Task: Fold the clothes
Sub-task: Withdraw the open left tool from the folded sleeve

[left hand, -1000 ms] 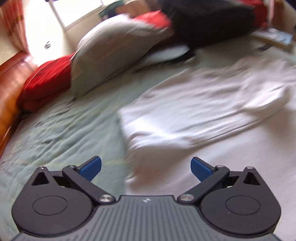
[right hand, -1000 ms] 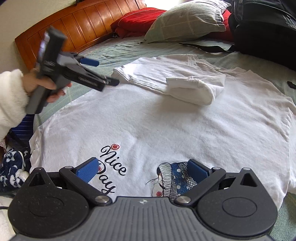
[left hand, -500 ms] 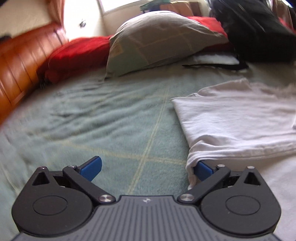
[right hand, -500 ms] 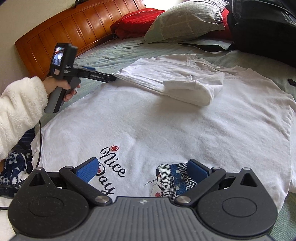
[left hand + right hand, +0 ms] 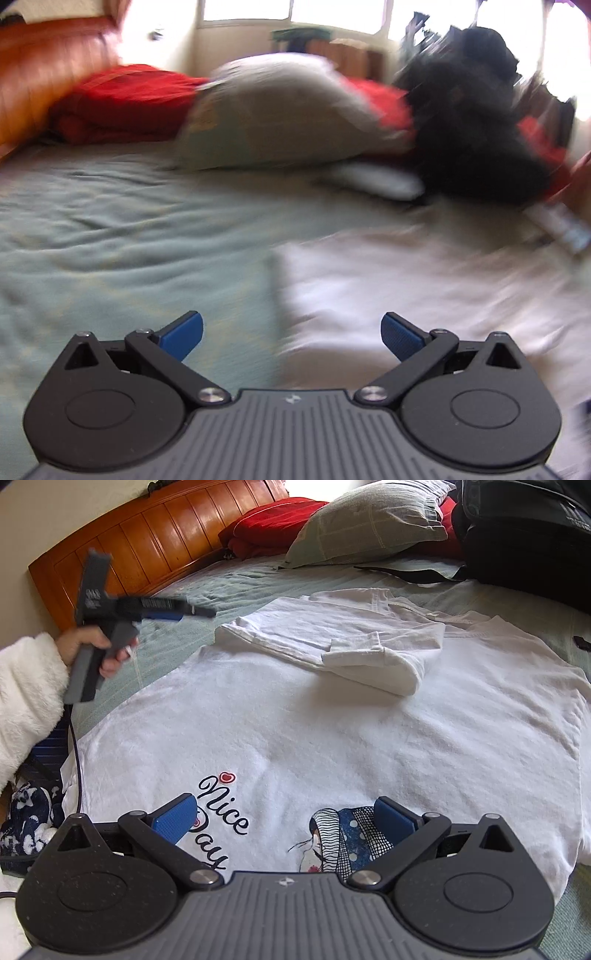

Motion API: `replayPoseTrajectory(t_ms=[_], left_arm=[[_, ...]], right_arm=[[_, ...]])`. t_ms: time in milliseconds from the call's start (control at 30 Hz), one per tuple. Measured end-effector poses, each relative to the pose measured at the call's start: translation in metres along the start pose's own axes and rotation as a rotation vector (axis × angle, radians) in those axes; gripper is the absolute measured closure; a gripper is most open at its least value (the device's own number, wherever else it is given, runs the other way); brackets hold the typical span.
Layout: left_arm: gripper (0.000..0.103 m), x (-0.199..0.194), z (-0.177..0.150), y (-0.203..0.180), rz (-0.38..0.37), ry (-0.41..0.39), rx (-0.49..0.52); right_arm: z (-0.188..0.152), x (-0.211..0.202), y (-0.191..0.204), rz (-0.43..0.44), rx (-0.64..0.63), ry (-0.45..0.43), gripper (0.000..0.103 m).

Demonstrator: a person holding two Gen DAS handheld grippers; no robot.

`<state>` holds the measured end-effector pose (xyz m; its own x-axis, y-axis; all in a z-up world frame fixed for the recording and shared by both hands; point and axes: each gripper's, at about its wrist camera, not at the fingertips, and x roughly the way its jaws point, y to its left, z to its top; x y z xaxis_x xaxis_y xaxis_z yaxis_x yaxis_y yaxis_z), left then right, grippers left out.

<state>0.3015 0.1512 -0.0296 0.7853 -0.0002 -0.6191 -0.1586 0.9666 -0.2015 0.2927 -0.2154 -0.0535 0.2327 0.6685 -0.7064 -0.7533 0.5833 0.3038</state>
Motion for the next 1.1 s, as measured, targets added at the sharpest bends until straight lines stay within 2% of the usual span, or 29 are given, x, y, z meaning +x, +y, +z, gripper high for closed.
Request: replayPoseTrajectory(t_ms=[133,167,300,633,733,867,1000,1100], left_arm=[[0.001,0.033,0.005,-0.016,-0.212,0.049,-0.12],[0.001,0.042,0.004,-0.018,-0.22,0.066,-0.136],[0.003,0.063,-0.01,0.001,-0.092,0.123,-0.193],[0.005,0.042,-0.002,-0.021,-0.146,0.095,-0.138],[0.005,0.053,-0.011,-0.026,-0.061,0.157,-0.117],[0.005,0.037,-0.018,-0.036,0.019,0.148,-0.049],[0.004,-0.003,-0.018,-0.062,0.025,0.121,0.056],[0.004,-0.033,-0.031,-0.082,0.066,0.114,0.163]], right_arm=[[0.0,0.0,0.0,0.0,0.001,-0.001,0.0],[0.0,0.0,0.0,0.002,0.002,-0.001,0.0],[0.0,-0.001,-0.002,0.003,0.006,-0.003,0.0],[0.0,-0.001,-0.004,0.004,0.018,-0.004,0.0],[0.0,0.0,-0.004,0.004,0.017,-0.004,0.0],[0.0,0.001,-0.004,0.003,0.017,-0.001,0.0],[-0.001,0.005,-0.005,-0.005,0.013,-0.002,0.0],[-0.002,0.008,-0.003,-0.024,0.001,-0.008,0.0]])
